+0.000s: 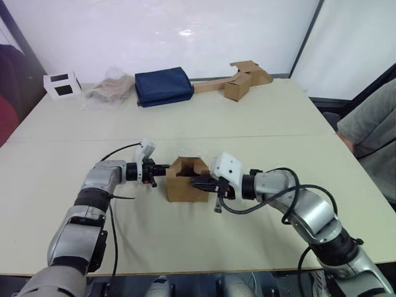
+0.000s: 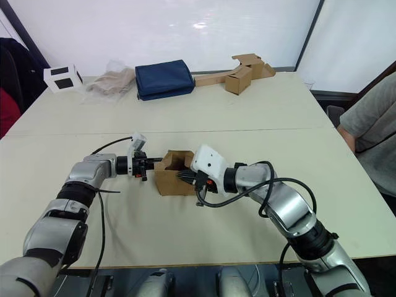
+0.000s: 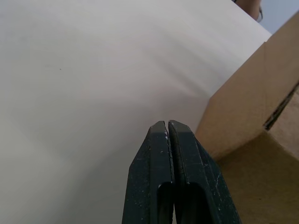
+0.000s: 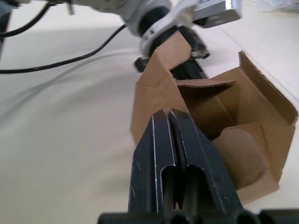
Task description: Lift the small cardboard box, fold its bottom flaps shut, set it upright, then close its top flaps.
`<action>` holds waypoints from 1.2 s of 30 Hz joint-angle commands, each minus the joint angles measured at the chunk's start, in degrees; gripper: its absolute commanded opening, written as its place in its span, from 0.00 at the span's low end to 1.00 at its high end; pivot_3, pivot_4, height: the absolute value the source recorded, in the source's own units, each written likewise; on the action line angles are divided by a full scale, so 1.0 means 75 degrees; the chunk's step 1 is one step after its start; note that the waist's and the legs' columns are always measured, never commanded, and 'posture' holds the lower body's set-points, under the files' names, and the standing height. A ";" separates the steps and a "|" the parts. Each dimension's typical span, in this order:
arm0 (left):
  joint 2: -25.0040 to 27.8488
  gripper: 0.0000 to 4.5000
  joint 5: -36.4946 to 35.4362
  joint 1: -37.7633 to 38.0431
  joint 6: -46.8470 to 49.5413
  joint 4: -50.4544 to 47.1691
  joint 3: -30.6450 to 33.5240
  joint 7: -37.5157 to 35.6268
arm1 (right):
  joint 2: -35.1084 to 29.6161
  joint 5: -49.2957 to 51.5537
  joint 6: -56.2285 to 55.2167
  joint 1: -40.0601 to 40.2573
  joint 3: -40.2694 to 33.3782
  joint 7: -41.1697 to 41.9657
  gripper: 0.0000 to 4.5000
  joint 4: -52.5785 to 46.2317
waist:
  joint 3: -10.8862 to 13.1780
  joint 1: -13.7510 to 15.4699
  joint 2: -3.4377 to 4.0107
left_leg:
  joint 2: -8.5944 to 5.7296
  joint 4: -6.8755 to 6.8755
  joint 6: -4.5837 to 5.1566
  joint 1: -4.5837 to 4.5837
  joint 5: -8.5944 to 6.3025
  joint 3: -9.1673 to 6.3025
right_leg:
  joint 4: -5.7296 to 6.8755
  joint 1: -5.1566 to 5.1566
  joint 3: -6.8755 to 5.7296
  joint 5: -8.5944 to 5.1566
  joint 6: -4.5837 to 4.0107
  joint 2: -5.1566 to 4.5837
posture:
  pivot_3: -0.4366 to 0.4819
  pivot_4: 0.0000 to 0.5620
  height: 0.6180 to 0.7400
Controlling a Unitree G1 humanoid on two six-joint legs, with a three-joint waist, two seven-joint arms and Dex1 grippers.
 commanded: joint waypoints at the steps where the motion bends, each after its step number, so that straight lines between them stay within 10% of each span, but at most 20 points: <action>1: 0.0048 0.01 -0.0087 0.0113 0.0088 -0.0436 0.0181 -0.0023 | 0.0101 -0.0131 -0.0236 -0.0140 -0.0034 0.0115 0.00 0.0045 | 0.0000 0.0003 0.0000 | 0.0000 0.0000 0.0000 0.0000 0.0000 0.0000 | 0.0000 0.0000 0.0000 0.0000 0.0000 0.0000 | 0.48 0.27 1.00; 24: 0.0351 0.01 -0.0238 0.0265 0.0282 -0.0834 0.1007 0.0765 | 0.0608 -0.0342 -0.0216 -0.0074 -0.0030 0.0326 0.00 0.0545 | 0.0000 -0.0017 0.0000 | 0.0000 0.0000 0.0000 0.0000 0.0000 -0.0004 | 0.0003 -0.0003 -0.0002 0.0000 0.0000 0.0000 | 0.48 0.27 1.00; 36: 0.1734 0.01 -0.2774 0.2217 0.3681 -0.6663 0.1662 0.0593 | 0.0711 -0.0330 -0.0300 -0.0010 -0.0113 0.0376 0.00 0.0746 | 0.0000 -0.0120 0.0000 | 0.0002 -0.0003 -0.0002 -0.0005 0.0001 -0.0010 | 0.0003 -0.0001 -0.0004 0.0000 0.0000 -0.0007 | 0.48 0.27 1.00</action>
